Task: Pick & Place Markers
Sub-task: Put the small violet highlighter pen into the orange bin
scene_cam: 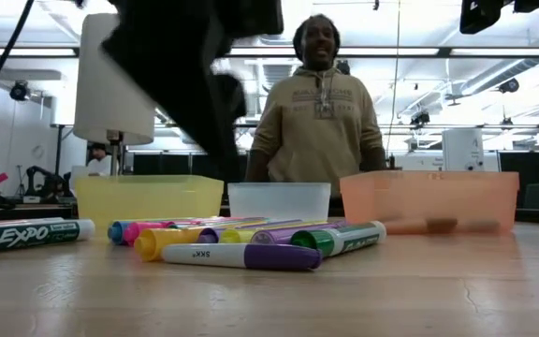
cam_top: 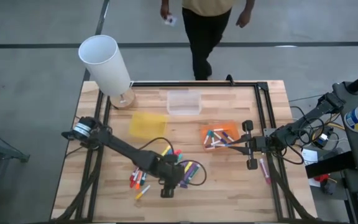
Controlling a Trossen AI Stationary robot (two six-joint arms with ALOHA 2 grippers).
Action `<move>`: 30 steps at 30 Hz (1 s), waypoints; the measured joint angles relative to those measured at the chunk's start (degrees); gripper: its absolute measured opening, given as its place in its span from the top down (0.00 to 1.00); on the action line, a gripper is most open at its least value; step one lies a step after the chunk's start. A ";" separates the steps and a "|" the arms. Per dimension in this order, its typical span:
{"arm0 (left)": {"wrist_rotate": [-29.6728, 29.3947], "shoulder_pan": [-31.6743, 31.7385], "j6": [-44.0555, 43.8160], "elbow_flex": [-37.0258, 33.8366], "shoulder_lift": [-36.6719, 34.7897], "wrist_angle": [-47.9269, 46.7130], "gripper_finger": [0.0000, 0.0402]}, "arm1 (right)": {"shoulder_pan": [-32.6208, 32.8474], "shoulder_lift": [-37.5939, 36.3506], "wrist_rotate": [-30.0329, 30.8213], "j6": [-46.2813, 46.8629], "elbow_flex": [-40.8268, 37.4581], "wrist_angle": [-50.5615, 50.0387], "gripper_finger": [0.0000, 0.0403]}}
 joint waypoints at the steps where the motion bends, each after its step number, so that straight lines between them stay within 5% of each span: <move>1: -0.04 -0.36 -0.53 -0.67 0.03 -0.03 0.56 | 0.00 0.00 0.00 0.00 0.00 0.00 0.89; 30: -3.43 -3.70 -0.72 -4.70 4.45 7.32 0.59 | 0.00 0.00 0.00 0.00 0.00 0.00 0.89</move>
